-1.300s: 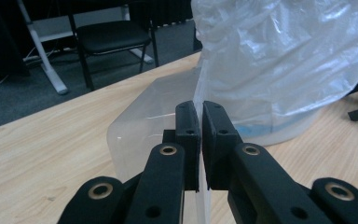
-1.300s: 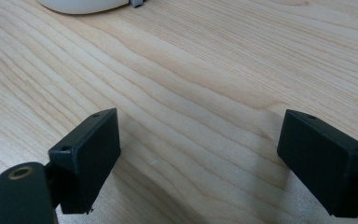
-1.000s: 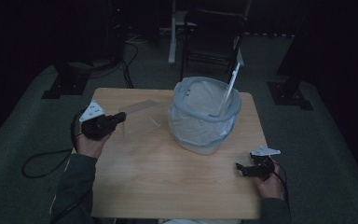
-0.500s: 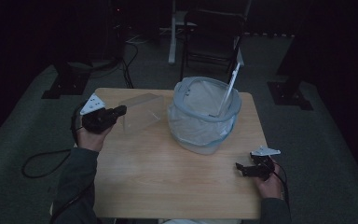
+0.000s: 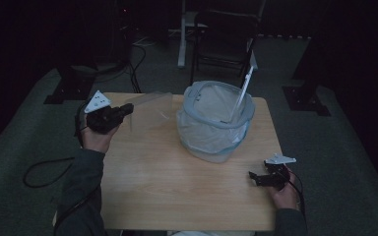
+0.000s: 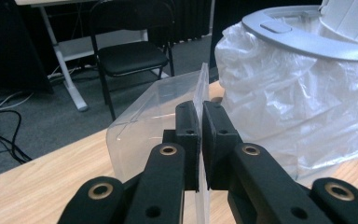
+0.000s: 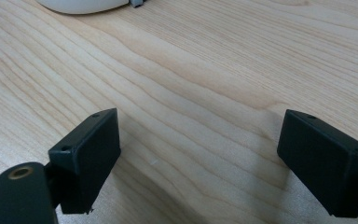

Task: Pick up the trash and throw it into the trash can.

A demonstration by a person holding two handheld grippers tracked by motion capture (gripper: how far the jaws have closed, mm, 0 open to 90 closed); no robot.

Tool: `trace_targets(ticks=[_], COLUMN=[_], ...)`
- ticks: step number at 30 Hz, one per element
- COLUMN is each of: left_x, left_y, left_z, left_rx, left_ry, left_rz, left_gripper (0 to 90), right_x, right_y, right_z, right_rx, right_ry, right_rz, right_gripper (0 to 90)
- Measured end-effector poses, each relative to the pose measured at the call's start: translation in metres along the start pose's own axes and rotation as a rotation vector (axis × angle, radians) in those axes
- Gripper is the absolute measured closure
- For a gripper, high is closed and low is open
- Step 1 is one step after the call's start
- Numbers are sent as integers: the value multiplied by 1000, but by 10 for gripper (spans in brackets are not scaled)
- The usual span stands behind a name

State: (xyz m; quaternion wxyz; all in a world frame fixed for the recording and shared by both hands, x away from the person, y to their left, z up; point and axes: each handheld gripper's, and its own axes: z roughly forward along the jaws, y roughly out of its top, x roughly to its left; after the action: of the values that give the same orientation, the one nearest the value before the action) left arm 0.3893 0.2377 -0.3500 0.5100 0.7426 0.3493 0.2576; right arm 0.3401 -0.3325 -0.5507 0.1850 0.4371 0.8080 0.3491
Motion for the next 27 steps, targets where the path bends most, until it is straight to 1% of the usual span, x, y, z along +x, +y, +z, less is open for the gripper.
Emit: trace_targets(ticks=[6,14,27], left_x=[1,2,1], left_y=[9,23,48], left_z=[2,2,2], left_rx=[-12,-45,-85], left_ry=[7,14,18], left_rz=[2,-3,12], left_gripper=[873,873,874], right_x=[0,0,0], right_y=[0,0,0], right_z=[0,0,0], right_rx=[0,-1,0], right_ry=[0,0,0], right_rz=[1,0,1], right_gripper=[123,123,123])
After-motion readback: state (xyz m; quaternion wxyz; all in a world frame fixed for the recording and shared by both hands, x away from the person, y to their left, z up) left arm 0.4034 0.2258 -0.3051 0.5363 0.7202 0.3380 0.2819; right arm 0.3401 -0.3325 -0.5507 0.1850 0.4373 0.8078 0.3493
